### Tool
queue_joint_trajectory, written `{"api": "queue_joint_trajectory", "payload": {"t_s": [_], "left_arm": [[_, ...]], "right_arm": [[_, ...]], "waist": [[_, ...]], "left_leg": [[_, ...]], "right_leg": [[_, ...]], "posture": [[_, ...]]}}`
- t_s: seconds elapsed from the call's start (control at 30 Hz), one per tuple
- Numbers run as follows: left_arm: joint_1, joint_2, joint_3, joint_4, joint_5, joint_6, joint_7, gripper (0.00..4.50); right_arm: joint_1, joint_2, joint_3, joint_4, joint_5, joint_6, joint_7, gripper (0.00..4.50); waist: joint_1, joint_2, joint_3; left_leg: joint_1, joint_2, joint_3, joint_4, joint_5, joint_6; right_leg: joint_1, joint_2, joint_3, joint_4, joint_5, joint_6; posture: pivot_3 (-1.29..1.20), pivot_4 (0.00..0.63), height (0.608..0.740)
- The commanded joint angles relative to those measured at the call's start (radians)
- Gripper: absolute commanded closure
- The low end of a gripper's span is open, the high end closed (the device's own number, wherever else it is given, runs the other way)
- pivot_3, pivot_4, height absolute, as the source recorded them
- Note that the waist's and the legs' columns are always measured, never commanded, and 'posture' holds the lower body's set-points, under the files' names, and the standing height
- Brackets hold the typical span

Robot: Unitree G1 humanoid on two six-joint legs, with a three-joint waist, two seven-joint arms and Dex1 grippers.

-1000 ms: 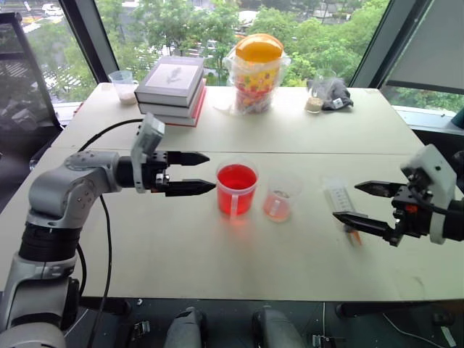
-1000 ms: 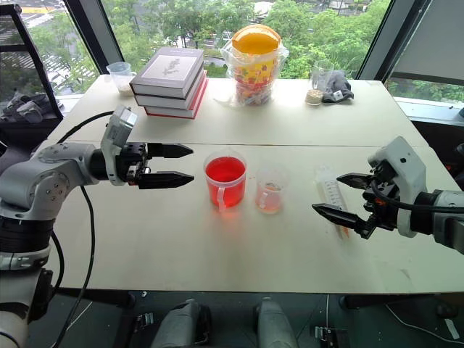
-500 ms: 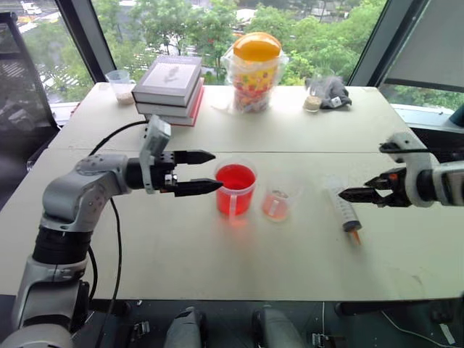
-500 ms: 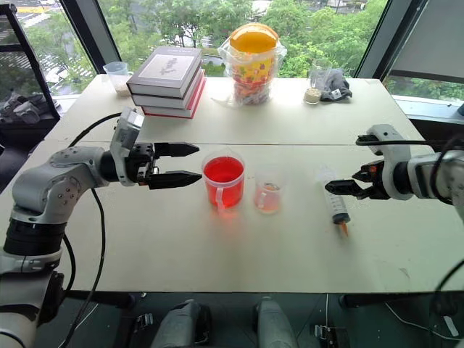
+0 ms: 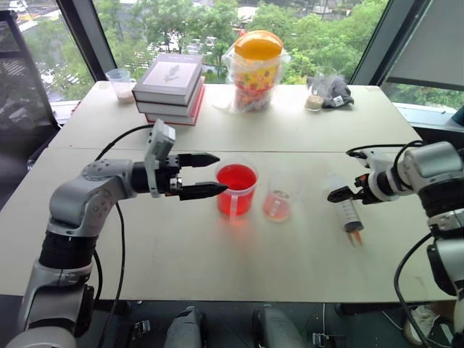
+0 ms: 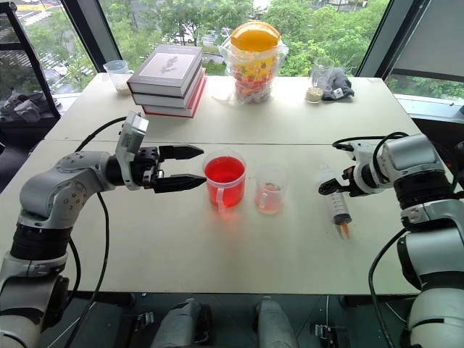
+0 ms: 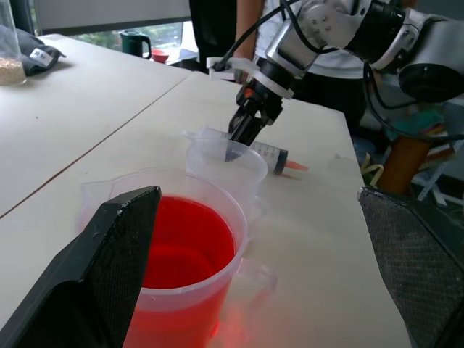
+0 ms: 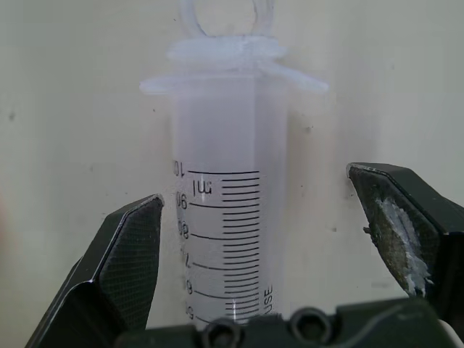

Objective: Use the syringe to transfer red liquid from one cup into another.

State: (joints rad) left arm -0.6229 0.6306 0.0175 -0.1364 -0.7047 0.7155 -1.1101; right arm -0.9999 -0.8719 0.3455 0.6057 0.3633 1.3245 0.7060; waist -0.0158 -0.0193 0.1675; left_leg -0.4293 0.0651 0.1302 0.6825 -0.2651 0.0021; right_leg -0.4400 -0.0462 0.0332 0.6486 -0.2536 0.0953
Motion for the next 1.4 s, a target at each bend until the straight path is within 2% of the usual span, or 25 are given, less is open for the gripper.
{"api": "queue_joint_trajectory", "payload": {"t_s": [0.03, 0.17, 0.2, 0.27, 0.37, 0.4, 0.6, 0.77, 0.87, 0.97, 1.13, 1.23, 1.4], "left_arm": [[-0.016, 0.000, 0.011, -0.030, -0.005, -0.022, -0.005, 0.00], [-0.005, 0.001, 0.015, -0.049, -0.009, -0.019, 0.003, 0.00], [-0.003, 0.002, 0.016, -0.049, -0.009, -0.019, 0.003, 0.00], [-0.002, 0.004, 0.017, -0.049, -0.008, -0.019, 0.004, 0.00], [-0.008, 0.008, 0.021, -0.039, -0.002, -0.023, 0.002, 0.00], [-0.012, 0.008, 0.022, -0.033, 0.000, -0.025, 0.002, 0.00], [-0.041, 0.006, 0.023, -0.003, 0.011, -0.033, 0.003, 0.00], [-0.098, 0.010, 0.047, 0.070, 0.011, -0.038, 0.003, 0.00], [-0.147, 0.002, 0.055, 0.125, -0.001, -0.023, -0.001, 0.00], [-0.175, 0.003, 0.039, 0.159, 0.016, -0.034, -0.025, 0.00], [-0.242, 0.004, 0.035, 0.233, 0.036, -0.047, -0.054, 0.00], [-0.267, 0.009, 0.032, 0.260, 0.053, -0.056, -0.072, 0.00], [-0.289, 0.019, 0.034, 0.276, 0.072, -0.060, -0.092, 0.00]], "right_arm": [[-0.026, 0.012, 0.028, 0.048, -0.073, -0.069, 0.044, 0.04], [-0.024, 0.042, 0.046, 0.076, -0.120, -0.092, 0.082, 0.04], [-0.025, 0.047, 0.051, 0.077, -0.131, -0.095, 0.094, 0.57], [-0.025, 0.055, 0.058, 0.072, -0.152, -0.099, 0.114, 1.33], [-0.031, 0.065, 0.057, 0.067, -0.178, -0.102, 0.139, 2.92], [-0.033, 0.067, 0.056, 0.066, -0.186, -0.103, 0.145, 3.10], [-0.077, 0.037, -0.042, 0.028, -0.214, -0.123, 0.113, 3.11], [-0.094, 0.023, -0.293, -0.234, -0.138, -0.164, 0.045, 3.11], [-0.138, 0.176, -0.602, -0.482, 0.023, -0.184, -0.055, 3.11], [-0.131, 0.339, -0.734, -0.682, 0.129, -0.246, -0.139, 3.11], [-0.016, 0.601, -0.745, -0.886, 0.243, -0.405, -0.227, 3.11], [0.075, 0.684, -0.676, -0.921, 0.254, -0.505, -0.213, 3.11], [0.246, 0.743, -0.518, -0.888, 0.165, -0.714, -0.173, 3.11]], "waist": [[-0.001, 0.000, 0.000], [-0.004, 0.000, 0.000], [-0.004, 0.000, 0.000], [-0.004, 0.000, 0.000], [-0.006, 0.000, 0.000], [-0.007, 0.000, 0.000], [-0.005, 0.000, 0.000], [-0.001, 0.001, 0.001], [-0.005, 0.002, 0.001], [-0.002, 0.002, 0.001], [0.004, 0.001, 0.000], [0.004, 0.001, 0.000], [-0.002, 0.001, 0.000]], "left_leg": [[0.000, 0.000, 0.000, 0.000, 0.000, 0.000], [0.001, 0.000, 0.000, 0.001, 0.000, 0.000], [0.002, 0.000, 0.000, 0.001, 0.000, 0.000], [0.003, 0.000, 0.000, 0.001, 0.000, 0.000], [0.003, 0.000, 0.000, 0.001, 0.000, 0.000], [0.004, 0.001, 0.000, 0.001, 0.000, 0.000], [0.003, 0.001, 0.000, 0.001, 0.000, 0.000], [0.001, 0.000, 0.001, 0.000, 0.000, 0.000], [0.000, 0.001, 0.001, -0.001, 0.000, 0.000], [0.001, 0.002, 0.000, -0.002, 0.001, -0.001], [0.000, 0.001, 0.000, -0.001, 0.001, -0.002], [0.000, 0.000, 0.000, 0.001, 0.001, -0.001], [0.000, 0.000, -0.001, 0.000, 0.001, -0.002]], "right_leg": [[0.000, 0.000, 0.000, 0.000, 0.000, 0.000], [0.001, 0.000, 0.000, 0.000, 0.000, 0.000], [0.002, 0.000, 0.000, 0.000, 0.000, 0.000], [0.003, 0.000, 0.000, 0.000, 0.000, 0.000], [0.003, 0.000, 0.000, 0.001, 0.000, 0.000], [0.003, 0.001, 0.000, 0.001, 0.000, 0.000], [0.002, 0.001, 0.000, 0.001, 0.000, 0.000], [-0.001, 0.000, 0.001, 0.002, 0.000, 0.000], [-0.002, 0.001, 0.000, 0.002, 0.000, 0.001], [-0.003, 0.002, 0.000, 0.004, 0.000, 0.001], [0.000, 0.001, -0.002, 0.003, 0.000, 0.001], [0.001, -0.001, -0.002, 0.003, 0.000, 0.001], [0.000, 0.000, -0.002, 0.003, 0.000, 0.001]], "posture": [[0.00, 0.150, 0.740], [0.00, 0.150, 0.740], [0.00, 0.150, 0.740], [0.00, 0.150, 0.740], [0.00, 0.150, 0.740], [0.00, 0.150, 0.740], [0.00, 0.150, 0.740], [0.00, 0.150, 0.740], [0.00, 0.150, 0.740], [0.00, 0.150, 0.740], [0.00, 0.150, 0.740], [0.00, 0.150, 0.740], [0.00, 0.150, 0.740]]}}
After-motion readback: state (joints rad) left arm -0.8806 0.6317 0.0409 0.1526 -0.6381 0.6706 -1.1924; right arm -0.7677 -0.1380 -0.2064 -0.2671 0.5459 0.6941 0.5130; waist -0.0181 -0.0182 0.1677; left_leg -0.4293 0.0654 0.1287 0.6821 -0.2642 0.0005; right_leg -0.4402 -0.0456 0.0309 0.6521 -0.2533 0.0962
